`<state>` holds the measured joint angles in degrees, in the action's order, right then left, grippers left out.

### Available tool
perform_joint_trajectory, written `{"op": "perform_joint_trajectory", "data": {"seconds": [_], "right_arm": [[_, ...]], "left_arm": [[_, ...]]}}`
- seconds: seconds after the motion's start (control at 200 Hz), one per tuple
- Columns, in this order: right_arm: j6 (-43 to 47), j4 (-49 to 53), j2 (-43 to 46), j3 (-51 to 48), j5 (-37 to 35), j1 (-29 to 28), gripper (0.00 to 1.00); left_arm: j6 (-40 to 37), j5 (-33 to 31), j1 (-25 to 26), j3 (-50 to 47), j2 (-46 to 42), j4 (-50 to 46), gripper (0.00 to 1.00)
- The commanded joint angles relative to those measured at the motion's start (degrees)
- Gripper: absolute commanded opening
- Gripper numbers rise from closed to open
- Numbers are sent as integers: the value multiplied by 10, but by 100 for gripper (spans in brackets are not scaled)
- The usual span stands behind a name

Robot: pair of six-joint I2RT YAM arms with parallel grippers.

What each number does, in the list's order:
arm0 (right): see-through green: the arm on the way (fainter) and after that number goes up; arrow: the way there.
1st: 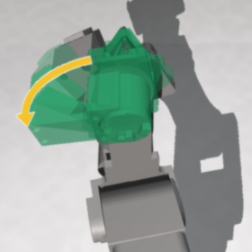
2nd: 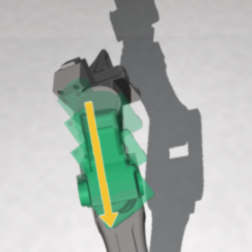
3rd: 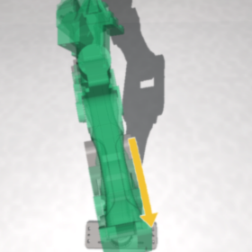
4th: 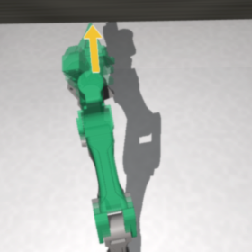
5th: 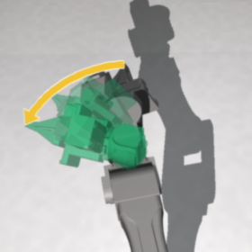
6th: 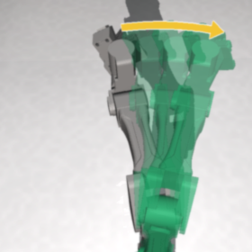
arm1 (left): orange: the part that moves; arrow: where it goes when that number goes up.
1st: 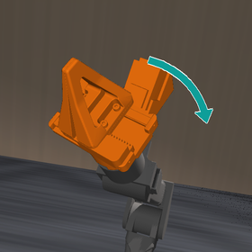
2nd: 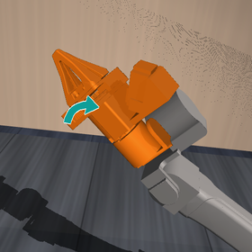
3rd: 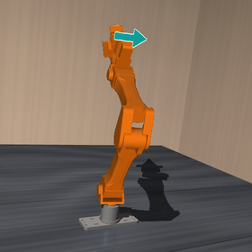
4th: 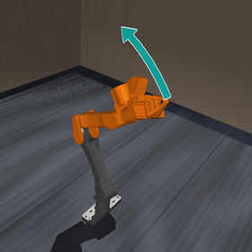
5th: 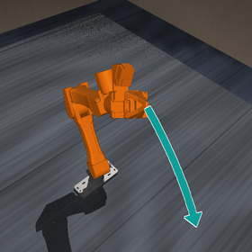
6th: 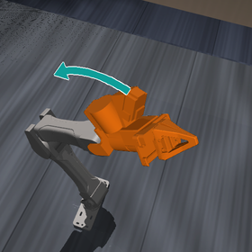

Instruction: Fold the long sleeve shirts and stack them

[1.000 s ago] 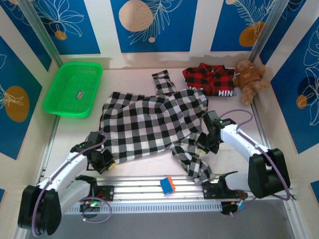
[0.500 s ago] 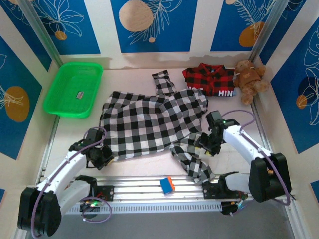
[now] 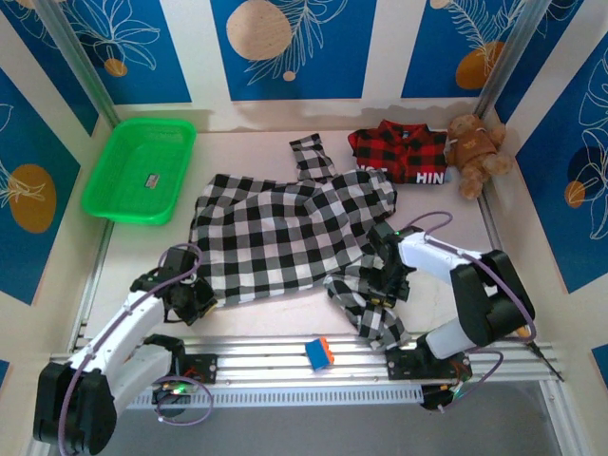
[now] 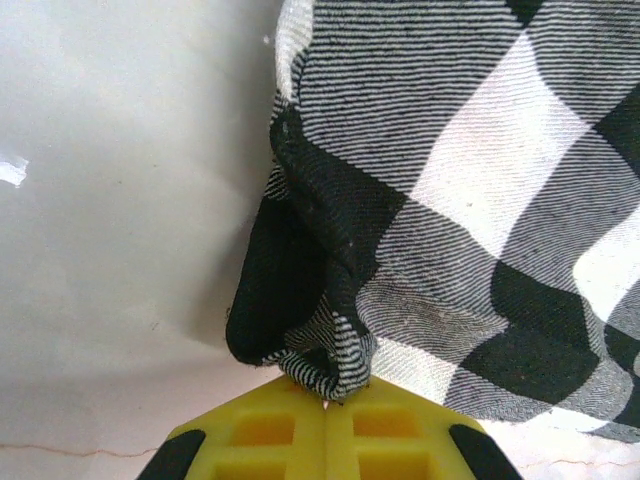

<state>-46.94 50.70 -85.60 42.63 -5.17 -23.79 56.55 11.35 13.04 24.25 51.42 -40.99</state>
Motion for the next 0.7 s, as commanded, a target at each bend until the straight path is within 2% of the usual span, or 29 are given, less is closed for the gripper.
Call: {"op": "perform_joint_trajectory", "data": {"seconds": [0.0, 0.045, 0.405, 0.69], "right_arm": [[-27, -36, -15, 16, -21, -7, 5], [-23, -24, -3, 31, -24, -5, 0], [53, 87, 92, 128, -43, 46, 0], [78, 68, 89, 151, 3, 72, 0]], "left_arm": [[2, -5, 0, -7, -19, -17, 0], [1, -8, 0, -5, -24, -25, 0], [11, -19, -2, 19, -62, -64, 0], [5, -13, -12, 37, -35, -51, 0]]}}
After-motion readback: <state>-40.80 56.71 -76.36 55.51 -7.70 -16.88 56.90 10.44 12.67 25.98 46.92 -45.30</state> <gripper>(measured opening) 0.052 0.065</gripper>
